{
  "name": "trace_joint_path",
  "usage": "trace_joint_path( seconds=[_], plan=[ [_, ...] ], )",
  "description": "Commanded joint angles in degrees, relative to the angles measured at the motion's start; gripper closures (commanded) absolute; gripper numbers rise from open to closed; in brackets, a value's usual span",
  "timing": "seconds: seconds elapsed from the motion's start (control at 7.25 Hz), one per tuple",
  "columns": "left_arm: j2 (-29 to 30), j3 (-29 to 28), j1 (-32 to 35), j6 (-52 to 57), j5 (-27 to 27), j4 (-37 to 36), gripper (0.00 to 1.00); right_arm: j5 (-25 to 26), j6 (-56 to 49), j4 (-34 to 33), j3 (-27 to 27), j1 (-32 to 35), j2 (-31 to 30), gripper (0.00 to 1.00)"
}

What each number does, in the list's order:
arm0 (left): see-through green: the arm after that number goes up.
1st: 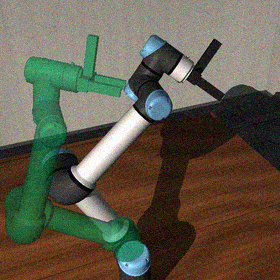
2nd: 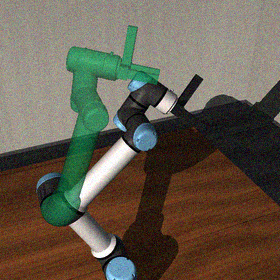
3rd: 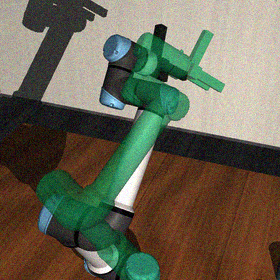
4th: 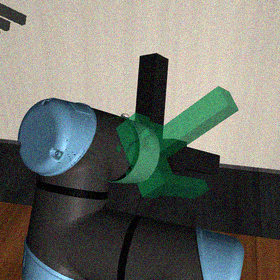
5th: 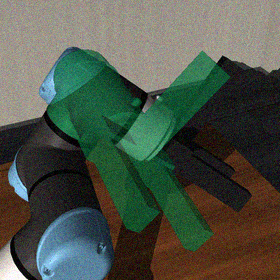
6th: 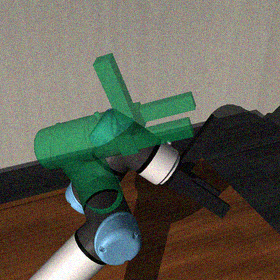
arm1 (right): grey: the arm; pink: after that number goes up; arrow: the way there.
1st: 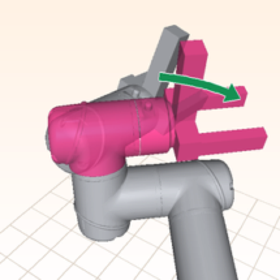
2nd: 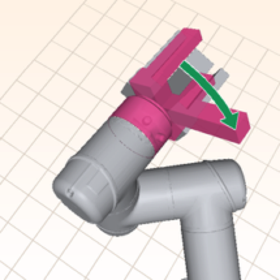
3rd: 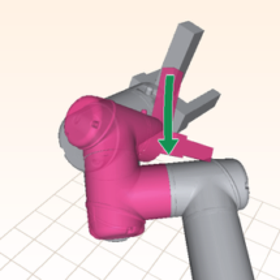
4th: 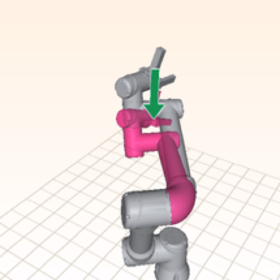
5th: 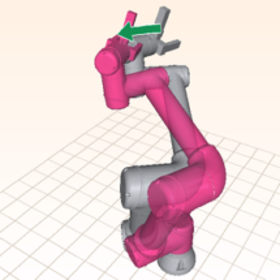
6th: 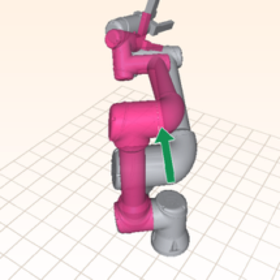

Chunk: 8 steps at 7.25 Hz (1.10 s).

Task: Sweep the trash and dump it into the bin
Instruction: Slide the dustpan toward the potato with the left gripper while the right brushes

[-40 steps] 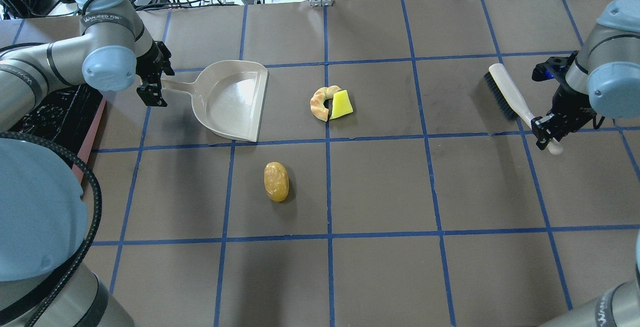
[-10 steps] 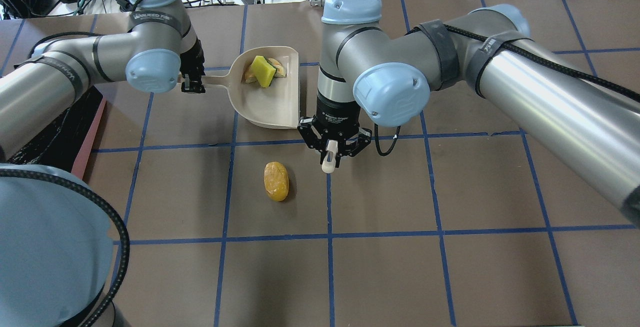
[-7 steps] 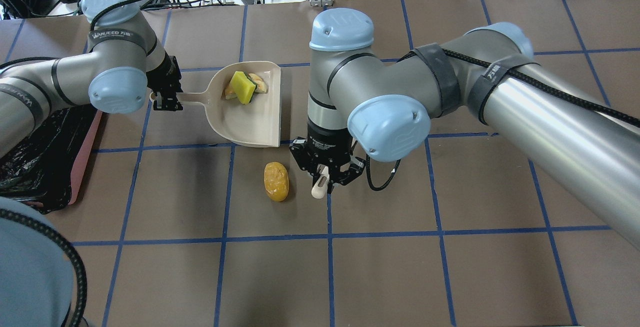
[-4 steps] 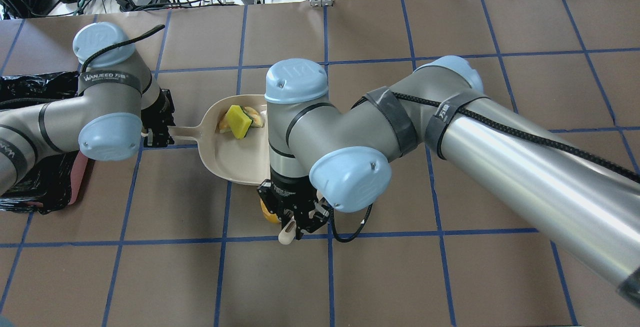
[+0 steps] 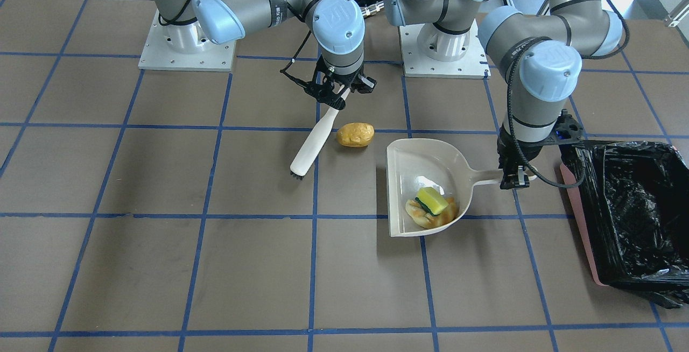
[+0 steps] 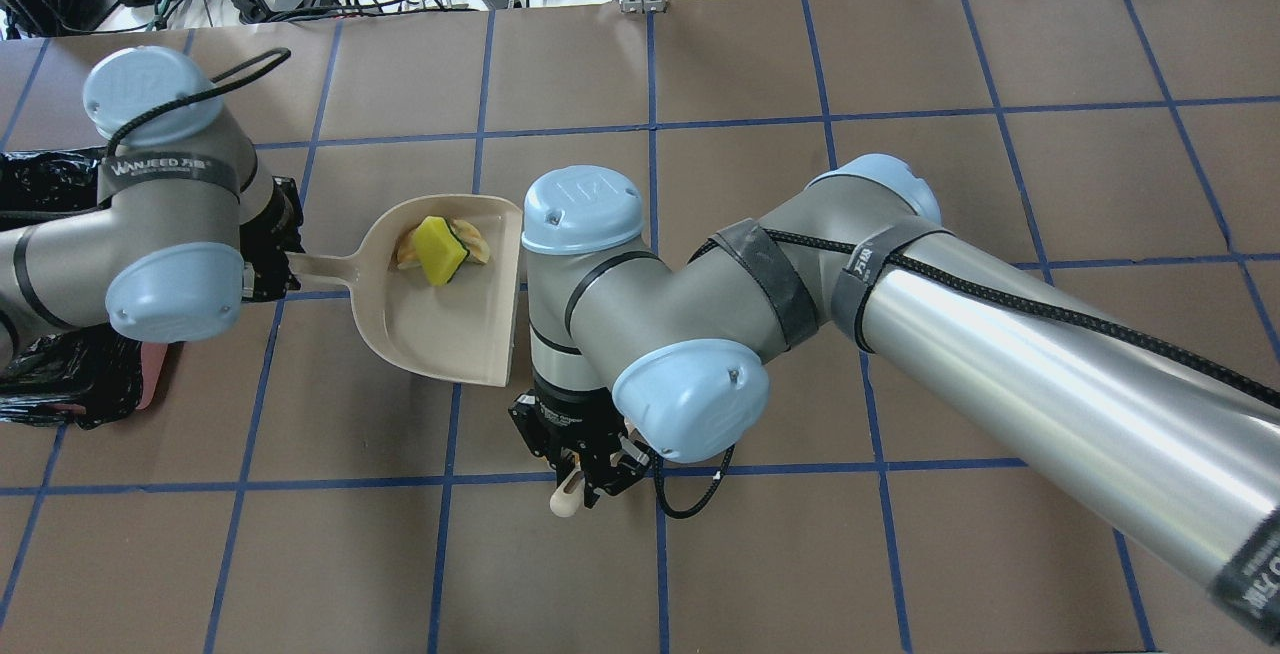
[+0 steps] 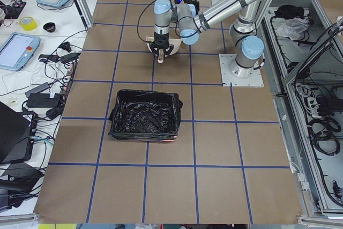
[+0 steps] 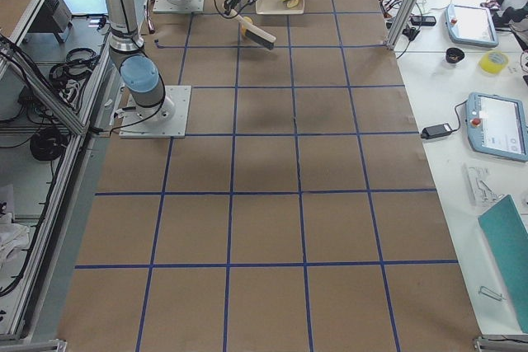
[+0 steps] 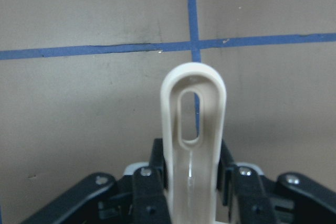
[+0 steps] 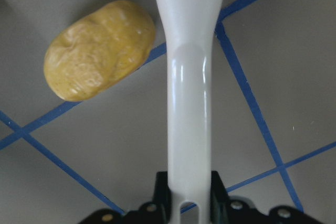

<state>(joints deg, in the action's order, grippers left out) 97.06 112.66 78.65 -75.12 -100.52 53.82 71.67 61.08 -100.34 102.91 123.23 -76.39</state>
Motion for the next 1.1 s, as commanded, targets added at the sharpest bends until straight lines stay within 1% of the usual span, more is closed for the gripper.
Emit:
trace_joint_path(
  seconds=[0.0,0.41,0.55,0.69,0.97],
  plan=[
    [-1.2,-2.7,-1.8,0.8,0.0,7.7,1.0,-0.1,-0.2,-0.4,-0.1,1.1,-0.1,1.0],
    [-3.3,4.9,-3.2,9.5,0.1,7.4,1.0,-0.8,-0.2,0.0,0.3,3.2,0.0,1.0],
    [-3.5,6.8,-3.4,12.9,0.1,6.8,1.0,-1.0,-0.2,-0.1,0.3,3.3,0.0,1.0],
    [-3.5,7.6,-3.8,13.6,0.1,6.3,1.0,-1.0,-0.2,-0.2,0.3,3.4,0.0,1.0],
    [-2.3,10.5,-3.9,16.9,0.1,-0.3,1.0,-1.0,-0.2,-1.3,0.2,3.5,0.8,1.0]
  ],
)
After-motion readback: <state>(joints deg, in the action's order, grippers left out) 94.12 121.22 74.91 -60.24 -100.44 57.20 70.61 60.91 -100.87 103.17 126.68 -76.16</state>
